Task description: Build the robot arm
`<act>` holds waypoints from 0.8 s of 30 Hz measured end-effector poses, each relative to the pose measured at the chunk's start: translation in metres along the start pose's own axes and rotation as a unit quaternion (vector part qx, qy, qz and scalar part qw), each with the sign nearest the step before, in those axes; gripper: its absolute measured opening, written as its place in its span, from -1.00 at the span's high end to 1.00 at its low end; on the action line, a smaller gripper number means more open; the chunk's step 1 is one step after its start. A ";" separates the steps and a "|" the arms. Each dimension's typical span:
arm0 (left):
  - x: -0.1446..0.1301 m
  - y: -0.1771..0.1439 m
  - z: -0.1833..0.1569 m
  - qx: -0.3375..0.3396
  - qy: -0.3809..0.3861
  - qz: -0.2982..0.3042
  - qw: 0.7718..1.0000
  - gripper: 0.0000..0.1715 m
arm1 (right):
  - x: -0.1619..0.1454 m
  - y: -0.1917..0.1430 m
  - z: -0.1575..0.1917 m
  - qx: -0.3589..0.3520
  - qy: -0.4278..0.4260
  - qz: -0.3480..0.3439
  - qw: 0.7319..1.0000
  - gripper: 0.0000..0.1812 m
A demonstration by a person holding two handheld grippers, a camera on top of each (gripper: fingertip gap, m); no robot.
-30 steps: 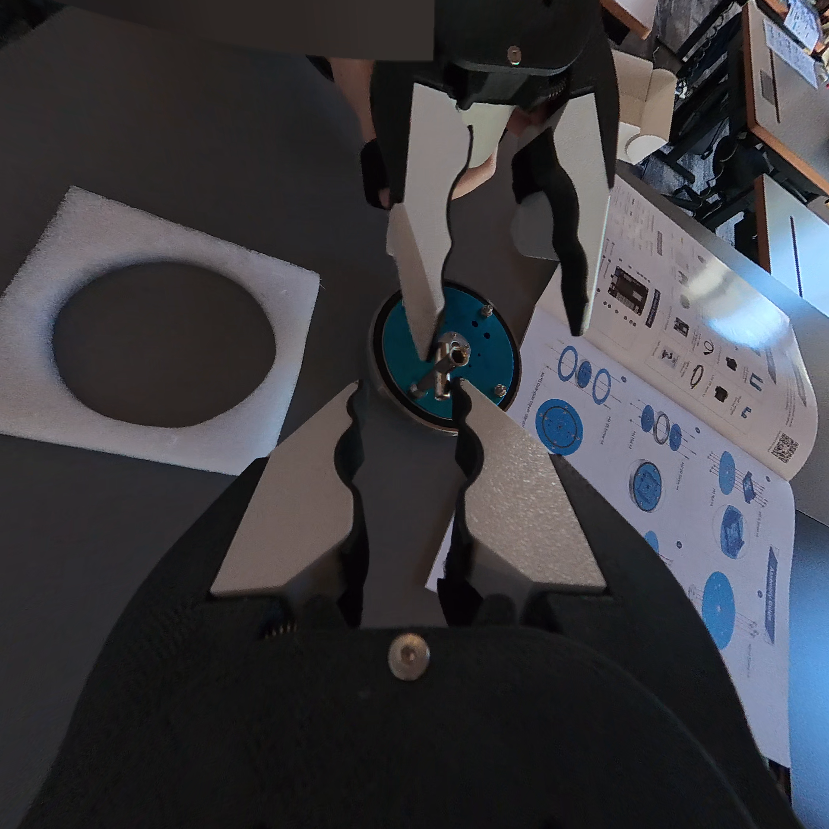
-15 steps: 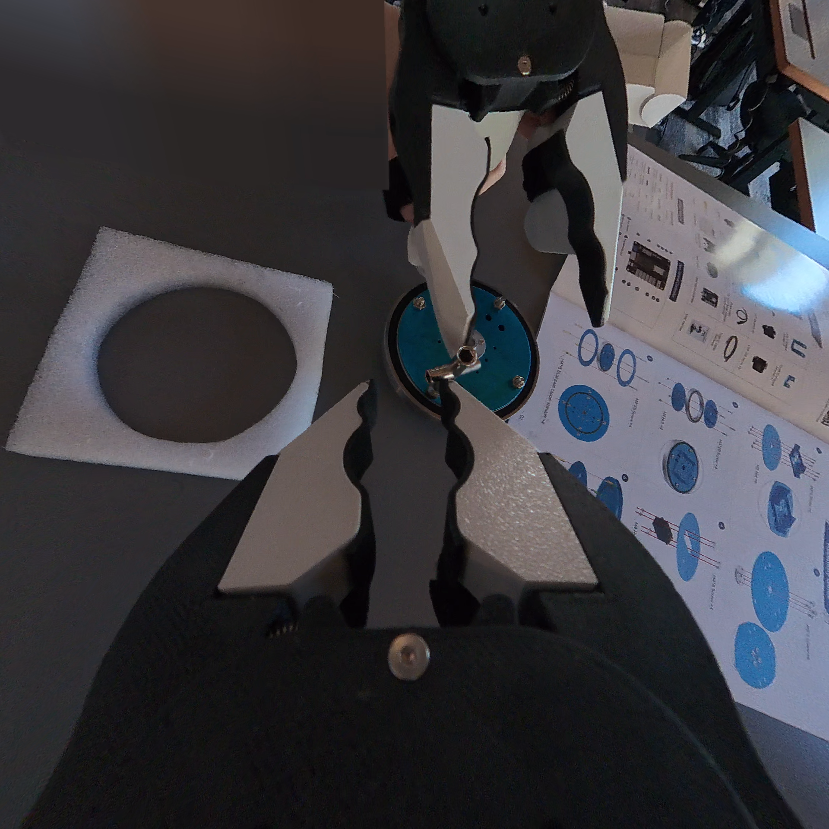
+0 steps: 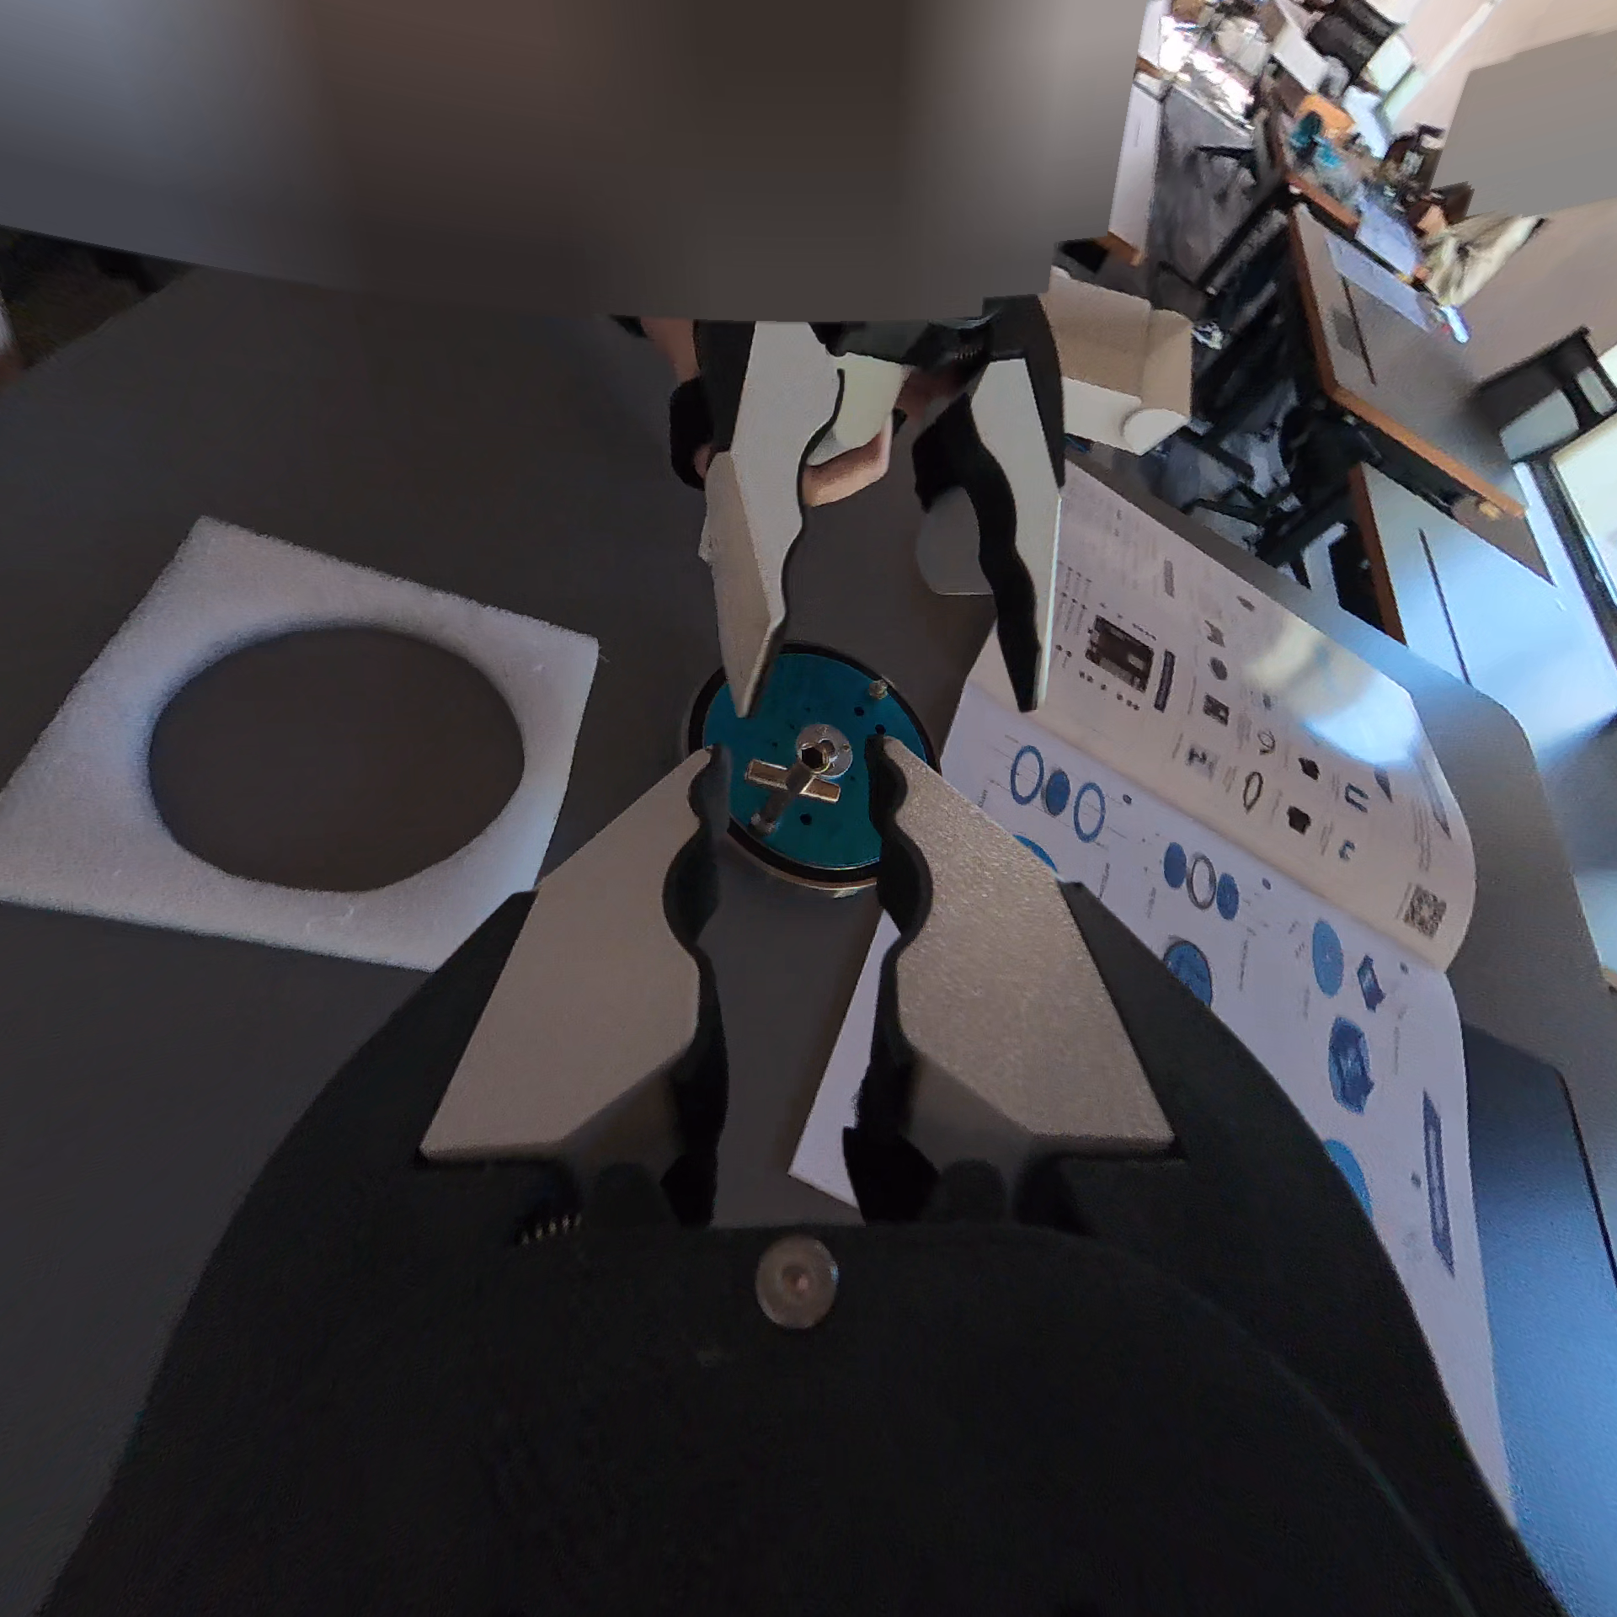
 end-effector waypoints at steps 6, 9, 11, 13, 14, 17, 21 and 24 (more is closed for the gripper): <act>-0.009 0.009 -0.016 -0.003 0.037 0.028 0.999 0.08 | -0.002 0.007 -0.006 0.084 -0.129 0.078 0.985 0.66; -0.009 0.011 -0.024 -0.009 0.056 0.034 0.998 0.14 | -0.002 0.016 -0.007 0.123 -0.211 0.154 0.957 0.67; -0.011 0.010 -0.024 -0.011 0.058 0.037 0.998 0.13 | -0.003 0.023 -0.005 0.141 -0.282 0.190 0.930 0.67; -0.013 0.010 -0.020 -0.013 0.053 0.039 0.998 0.11 | -0.003 0.028 -0.001 0.165 -0.328 0.218 0.904 0.69; -0.013 0.009 -0.017 -0.014 0.049 0.037 0.998 0.10 | -0.004 0.030 0.001 0.177 -0.346 0.228 0.893 0.73; -0.013 0.006 -0.010 -0.014 0.038 0.033 0.999 0.10 | -0.003 0.031 -0.001 0.196 -0.376 0.242 0.873 0.77; -0.014 0.004 -0.004 -0.003 0.041 0.037 0.998 0.10 | -0.001 0.031 -0.002 0.223 -0.380 0.246 0.864 0.84; -0.013 0.003 -0.003 -0.003 0.039 0.035 0.999 0.10 | 0.000 0.034 -0.003 0.239 -0.388 0.253 0.853 0.84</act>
Point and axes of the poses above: each gripper's, where its closed fingertips meet, y out along the fingers, x out of its top, z = x × y across the jaws, the point moved 4 cm from there along -y, back along the fingers, and after that the axes turned 7 degrees about -y, right-handed, at the moved point
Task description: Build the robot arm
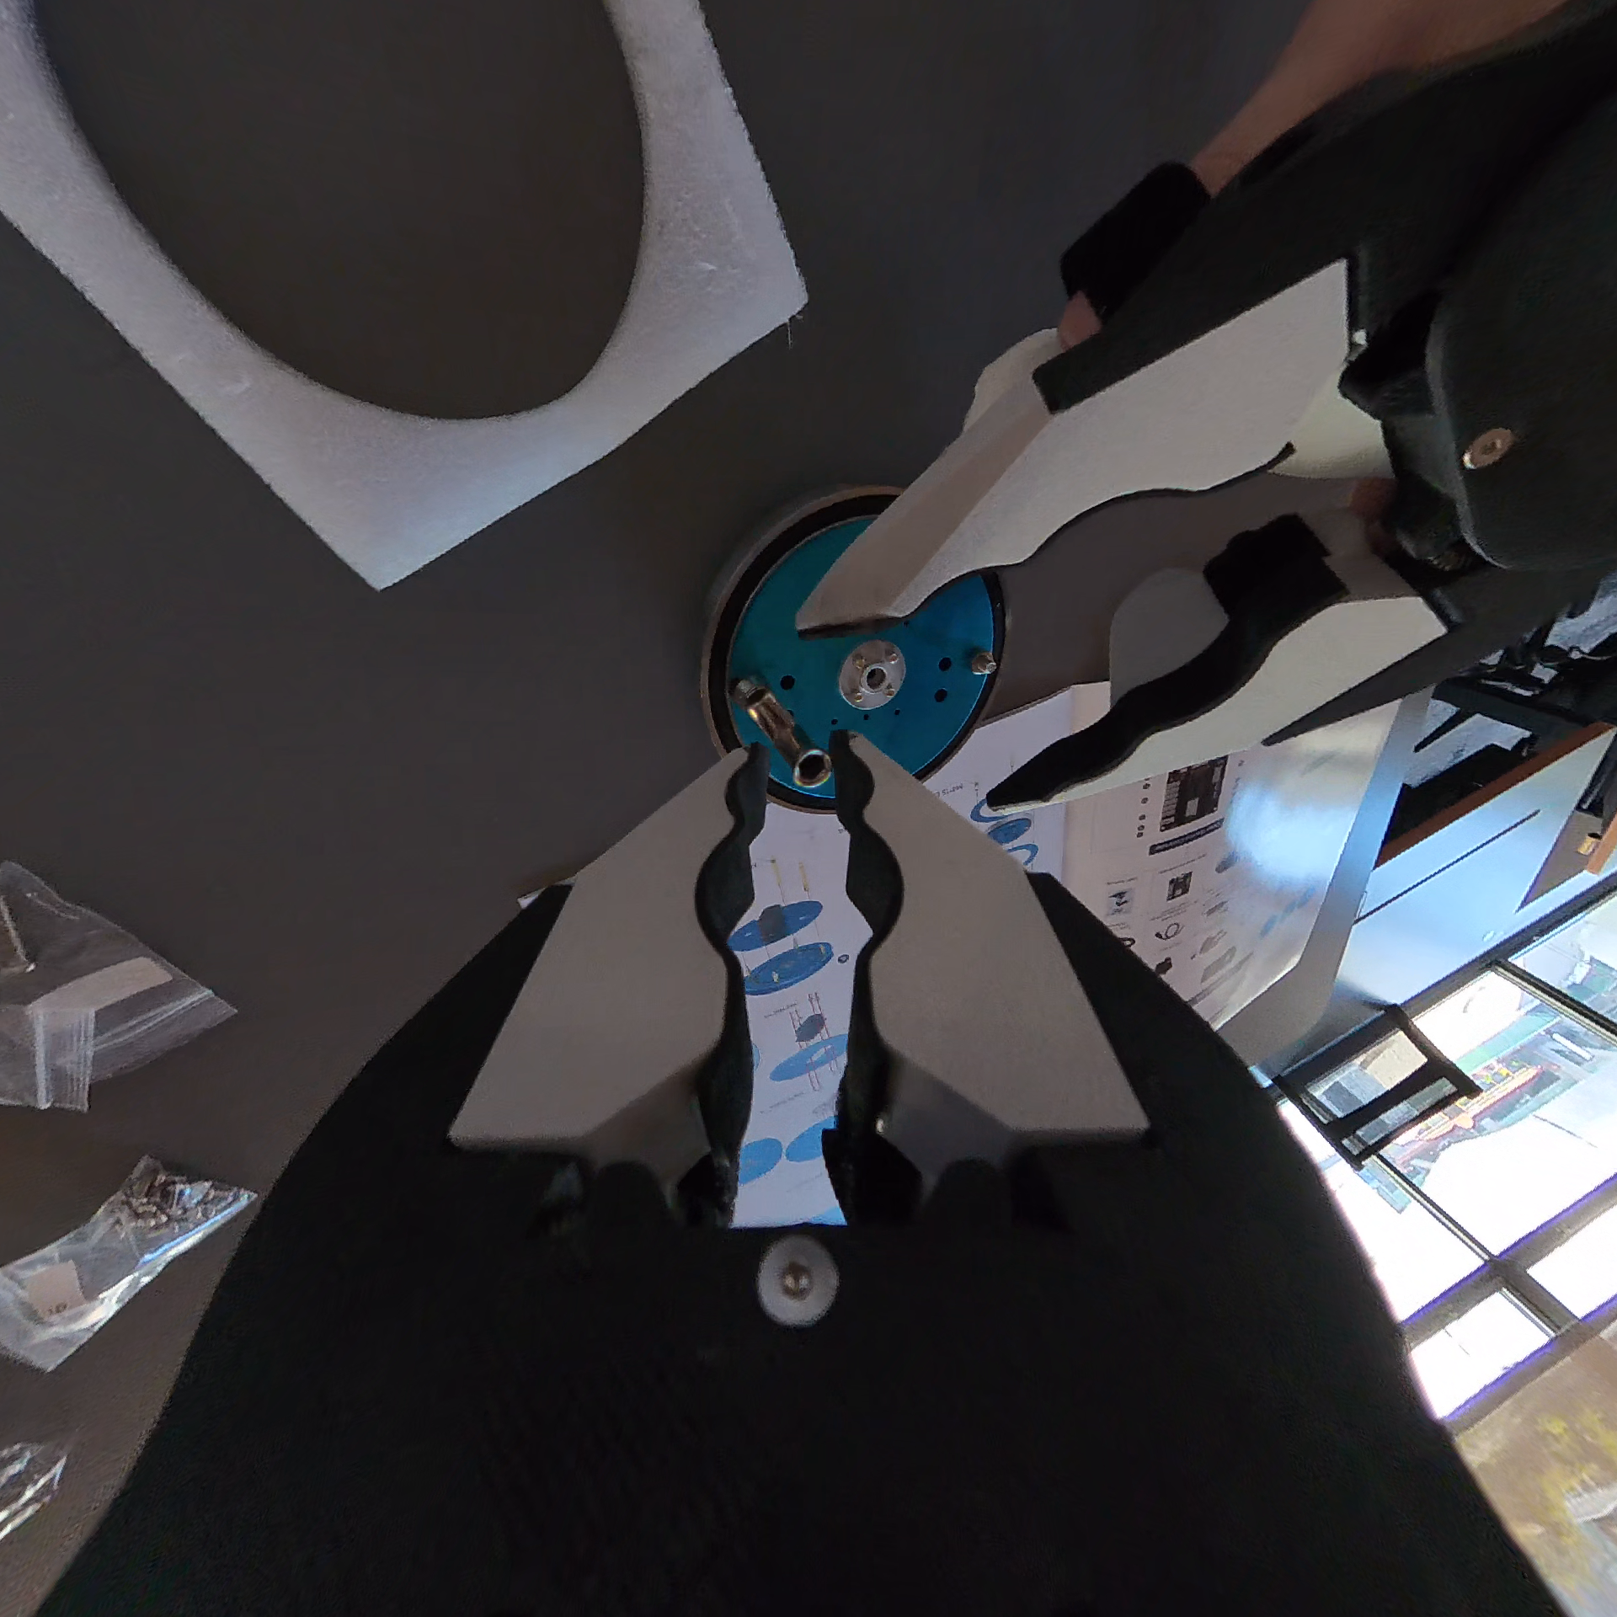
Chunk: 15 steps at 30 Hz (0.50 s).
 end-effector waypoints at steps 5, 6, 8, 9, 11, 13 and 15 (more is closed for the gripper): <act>-0.002 0.000 0.002 0.002 0.000 0.005 1.000 0.10 | 0.002 0.004 -0.003 0.027 -0.013 0.002 1.000 0.85; -0.002 0.000 0.003 0.002 0.000 0.004 1.000 0.10 | 0.003 0.004 -0.003 0.031 -0.015 0.004 0.999 0.86; -0.002 0.000 0.003 0.001 -0.003 0.003 1.000 0.10 | 0.002 0.004 -0.004 0.043 -0.006 0.007 0.999 0.87; -0.001 -0.001 0.003 0.001 -0.003 0.002 1.000 0.10 | 0.001 0.004 -0.004 0.049 0.001 0.011 0.999 0.87; -0.001 -0.001 0.003 0.001 -0.004 0.001 1.000 0.10 | 0.000 0.004 -0.003 0.052 0.015 0.016 0.998 0.88; 0.001 -0.002 0.004 0.002 -0.004 -0.002 1.000 0.10 | 0.001 0.004 -0.003 0.060 0.041 0.018 0.997 0.89; 0.001 -0.003 0.004 0.002 -0.006 -0.003 1.000 0.10 | 0.001 0.004 -0.003 0.065 0.068 0.020 0.995 0.89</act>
Point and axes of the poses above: each gripper's, where its closed fingertips meet, y out along the fingers, x out of its top, z = x × y across the jaws, the point moved 4 cm from there along -y, back along the fingers, and after that the axes turned 7 degrees about -y, right-handed, at the moved point
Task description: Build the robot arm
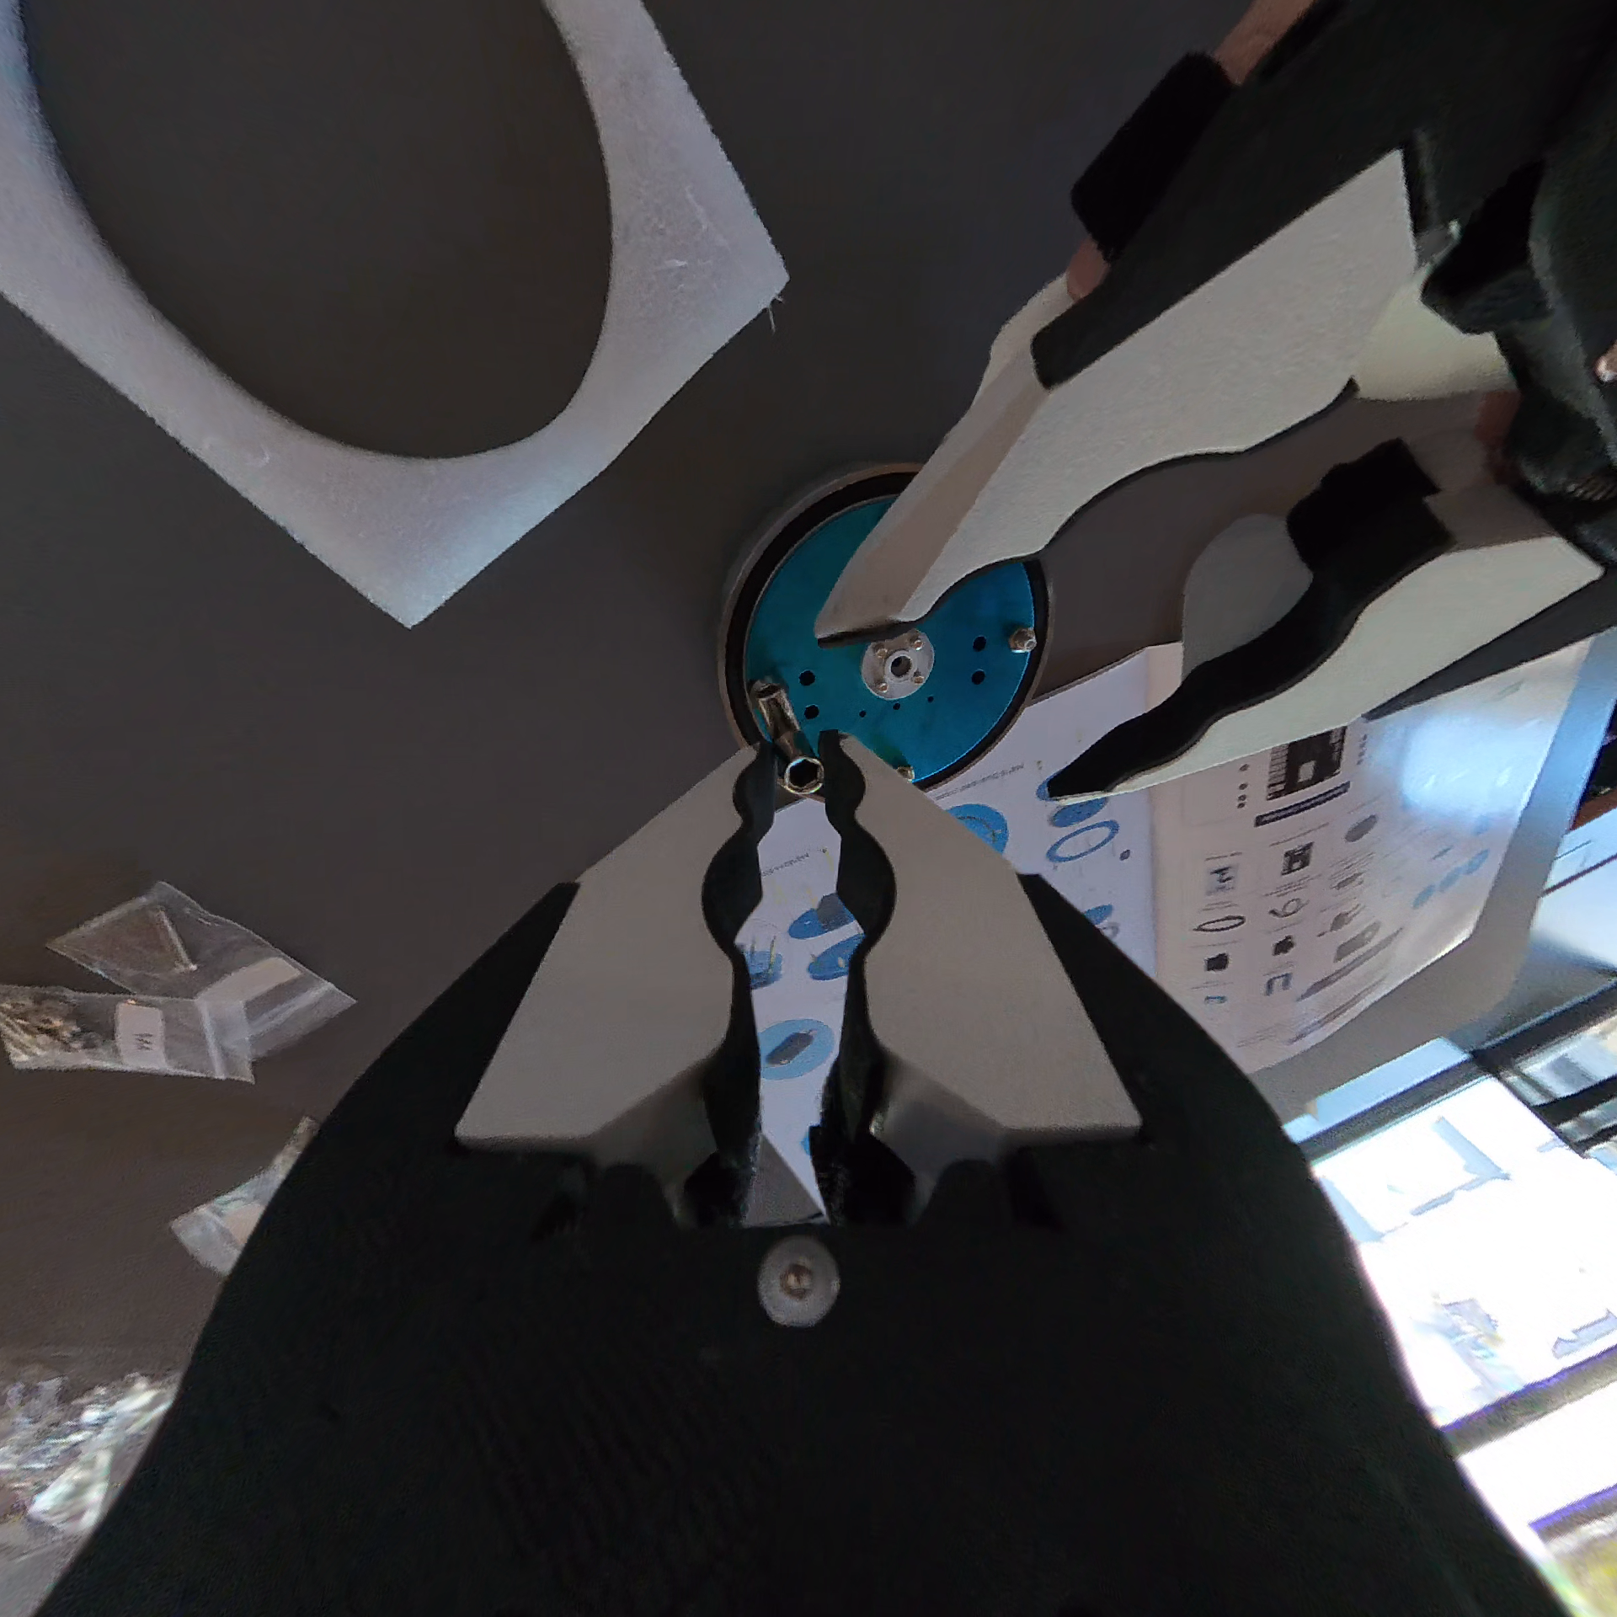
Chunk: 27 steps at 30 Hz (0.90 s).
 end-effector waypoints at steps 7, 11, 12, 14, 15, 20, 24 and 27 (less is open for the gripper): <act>0.001 -0.002 0.004 -0.001 -0.014 -0.002 1.000 0.11 | 0.005 0.000 -0.002 0.041 0.126 -0.006 0.991 0.92; -0.002 -0.001 0.004 -0.010 -0.023 0.002 1.000 0.11 | 0.003 0.001 -0.004 0.060 0.184 -0.004 0.981 0.92; -0.002 0.000 0.004 -0.012 -0.024 0.002 1.000 0.11 | 0.002 0.001 -0.004 0.064 0.194 -0.006 0.979 0.92; -0.003 0.000 0.004 -0.011 -0.023 0.005 1.000 0.11 | 0.001 0.001 -0.005 0.074 0.217 -0.013 0.973 0.92; -0.003 0.000 0.004 -0.011 -0.022 0.006 1.000 0.11 | 0.000 0.001 -0.006 0.078 0.227 -0.017 0.971 0.92; -0.004 0.001 0.004 -0.013 -0.023 0.009 1.000 0.12 | -0.004 0.002 -0.006 0.092 0.271 -0.037 0.958 0.92; -0.005 0.001 0.004 -0.014 -0.023 0.012 1.000 0.12 | -0.006 0.002 -0.005 0.094 0.288 -0.052 0.952 0.92; -0.005 0.001 0.004 -0.013 -0.024 0.013 1.000 0.13 | -0.005 0.003 -0.002 0.085 0.281 -0.051 0.955 0.92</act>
Point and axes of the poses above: each gripper's, where its closed fingertips meet, y out along the fingers, x out of its top, z = x × y across the jaws, the point moved 4 cm from there along -y, back along the fingers, and after that the axes turned 7 degrees about -y, right-handed, at the moved point
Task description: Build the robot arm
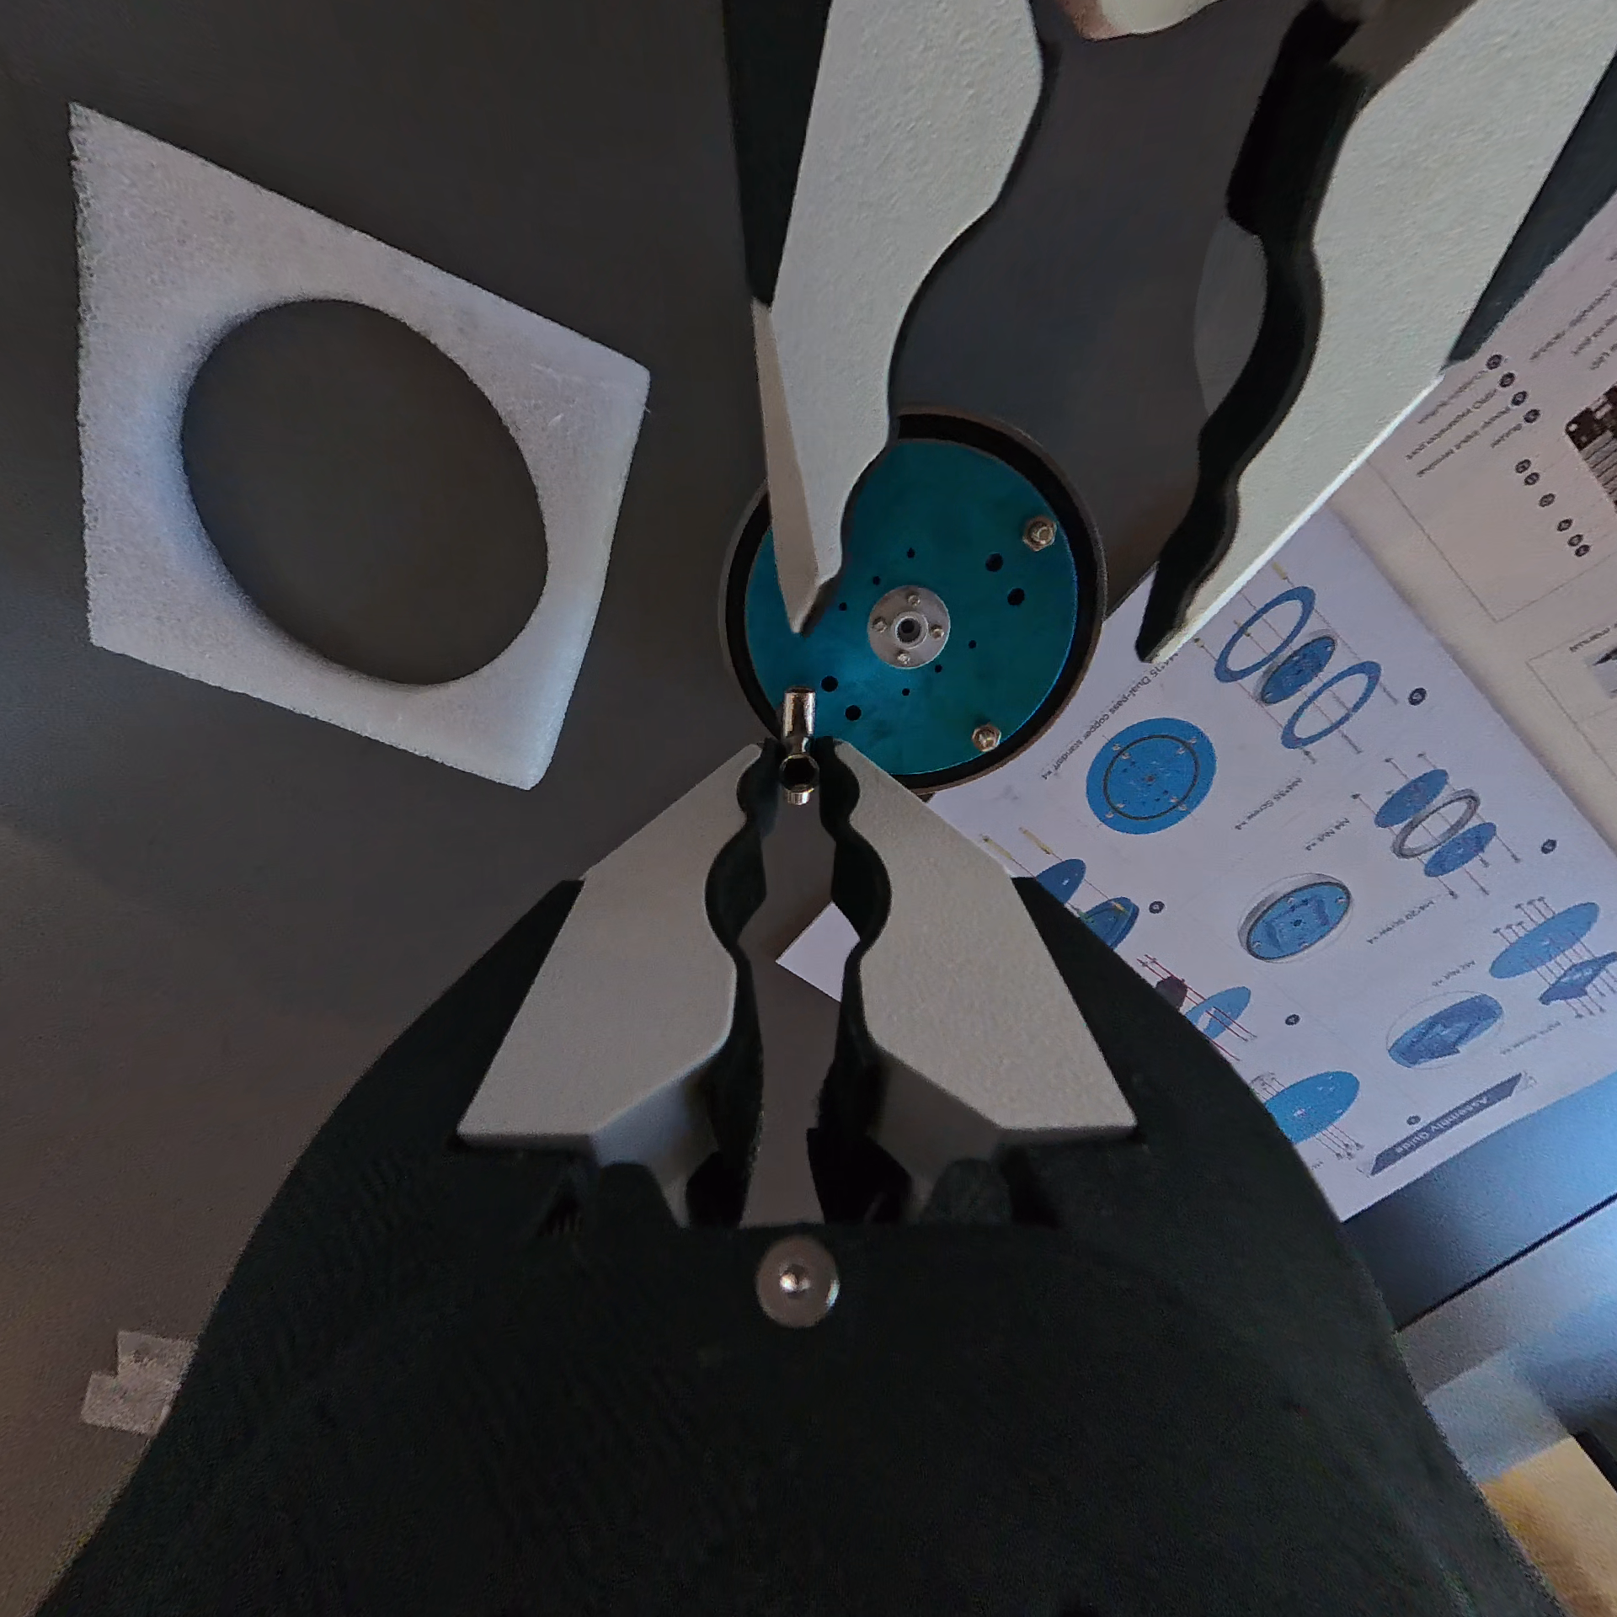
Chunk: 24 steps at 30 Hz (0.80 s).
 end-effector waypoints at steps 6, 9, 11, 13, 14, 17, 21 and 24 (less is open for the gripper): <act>-0.004 0.002 0.002 -0.004 -0.007 0.006 1.000 0.14 | -0.004 0.005 0.001 -0.027 -0.032 0.016 0.999 0.92; -0.006 0.003 0.003 -0.005 -0.005 0.012 1.000 0.13 | -0.002 0.005 0.000 -0.028 -0.026 0.012 0.999 0.92; -0.008 0.002 0.004 -0.004 0.000 0.018 1.000 0.12 | -0.001 0.003 -0.001 -0.032 -0.027 0.003 0.999 0.92; -0.008 0.000 0.003 -0.012 0.012 0.023 1.000 0.05 | 0.001 0.000 -0.004 -0.042 -0.025 -0.007 0.999 0.92; -0.008 -0.001 0.000 -0.026 0.022 0.028 0.999 0.01 | 0.003 -0.003 -0.006 -0.046 -0.024 -0.015 0.999 0.92; -0.016 -0.005 -0.006 -0.050 0.056 0.064 0.995 -0.03 | 0.000 -0.002 -0.008 -0.046 -0.020 -0.013 0.999 0.92; -0.024 -0.004 -0.003 -0.045 0.074 0.086 0.993 -0.11 | -0.001 -0.001 -0.008 -0.039 -0.013 -0.023 0.999 0.92; -0.024 -0.005 -0.003 -0.047 0.074 0.086 0.992 -0.10 | 0.000 -0.001 -0.008 -0.036 -0.024 -0.028 0.999 0.92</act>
Point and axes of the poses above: each gripper's, where its closed fingertips meet, y out along the fingers, x out of its top, z = x × y across the jaws, the point moved 4 cm from there along -y, back along the fingers, and after that the axes turned 7 degrees about -y, right-handed, at the moved point
